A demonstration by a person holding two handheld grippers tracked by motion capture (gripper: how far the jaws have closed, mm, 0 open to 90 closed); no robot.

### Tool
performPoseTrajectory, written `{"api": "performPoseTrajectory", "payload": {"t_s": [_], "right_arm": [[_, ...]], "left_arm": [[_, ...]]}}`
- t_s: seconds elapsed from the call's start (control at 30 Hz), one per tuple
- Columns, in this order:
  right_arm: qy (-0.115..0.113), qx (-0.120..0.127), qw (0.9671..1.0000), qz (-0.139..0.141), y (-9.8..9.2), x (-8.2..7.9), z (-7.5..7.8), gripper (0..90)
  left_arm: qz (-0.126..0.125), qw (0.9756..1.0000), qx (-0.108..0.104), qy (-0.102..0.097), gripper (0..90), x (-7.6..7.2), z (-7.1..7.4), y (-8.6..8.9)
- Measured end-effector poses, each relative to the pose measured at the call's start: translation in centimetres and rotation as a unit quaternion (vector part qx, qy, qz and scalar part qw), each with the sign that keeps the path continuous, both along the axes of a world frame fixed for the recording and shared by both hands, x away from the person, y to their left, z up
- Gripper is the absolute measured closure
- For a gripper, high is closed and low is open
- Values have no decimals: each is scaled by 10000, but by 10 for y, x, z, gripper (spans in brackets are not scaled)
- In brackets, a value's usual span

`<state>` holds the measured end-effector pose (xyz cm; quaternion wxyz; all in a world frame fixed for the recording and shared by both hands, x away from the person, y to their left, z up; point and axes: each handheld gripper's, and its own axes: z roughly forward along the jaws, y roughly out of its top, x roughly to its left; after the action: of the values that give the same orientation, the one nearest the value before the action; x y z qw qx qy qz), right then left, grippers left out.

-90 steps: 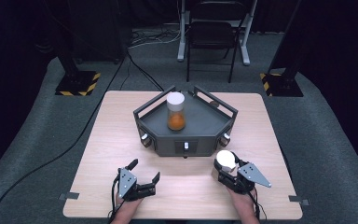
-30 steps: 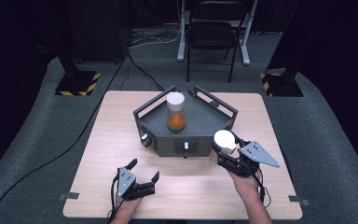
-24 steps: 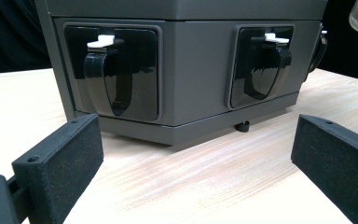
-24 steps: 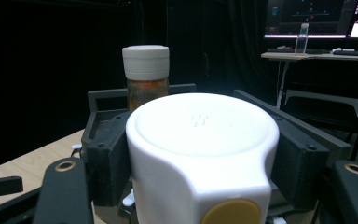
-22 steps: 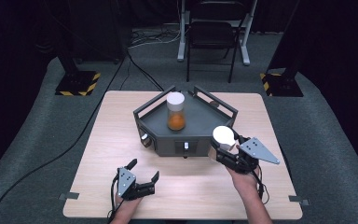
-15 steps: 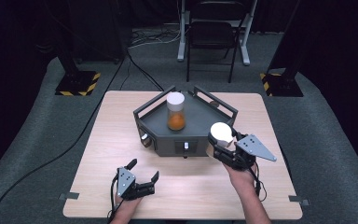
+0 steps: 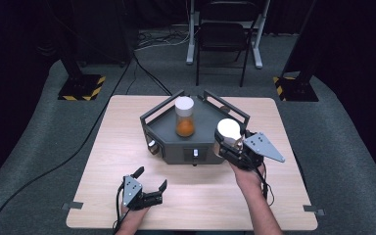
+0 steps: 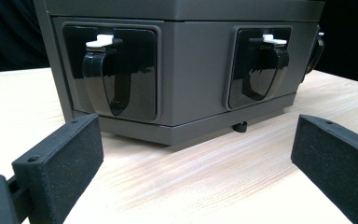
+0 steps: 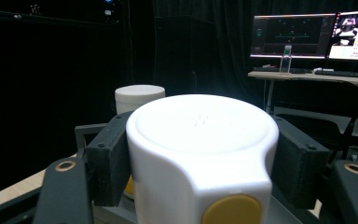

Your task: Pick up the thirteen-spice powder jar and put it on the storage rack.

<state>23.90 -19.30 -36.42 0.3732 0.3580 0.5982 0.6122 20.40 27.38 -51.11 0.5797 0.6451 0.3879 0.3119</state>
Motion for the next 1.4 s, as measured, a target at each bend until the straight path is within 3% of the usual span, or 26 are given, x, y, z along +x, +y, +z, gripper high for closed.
{"api": "performPoseTrajectory", "payload": {"t_s": [0.37, 1.0, 1.17, 1.4], "right_arm": [[-88, -61, 9998, -159, 12, 10, 6, 300], [-182, 40, 9994, -291, 24, 31, 8, 300], [-131, -61, 9994, -329, 32, 39, 11, 300], [-79, -48, 9989, -460, 47, 46, 9, 300]], "left_arm": [[-9, 10000, -27, 4, 21, 0, 0, 1], [-33, 10000, -44, 13, 21, 0, 0, 2], [-108, 9998, 155, -70, 21, -3, 0, -1], [-96, 9999, 95, -59, 21, -3, 0, 0]]}}
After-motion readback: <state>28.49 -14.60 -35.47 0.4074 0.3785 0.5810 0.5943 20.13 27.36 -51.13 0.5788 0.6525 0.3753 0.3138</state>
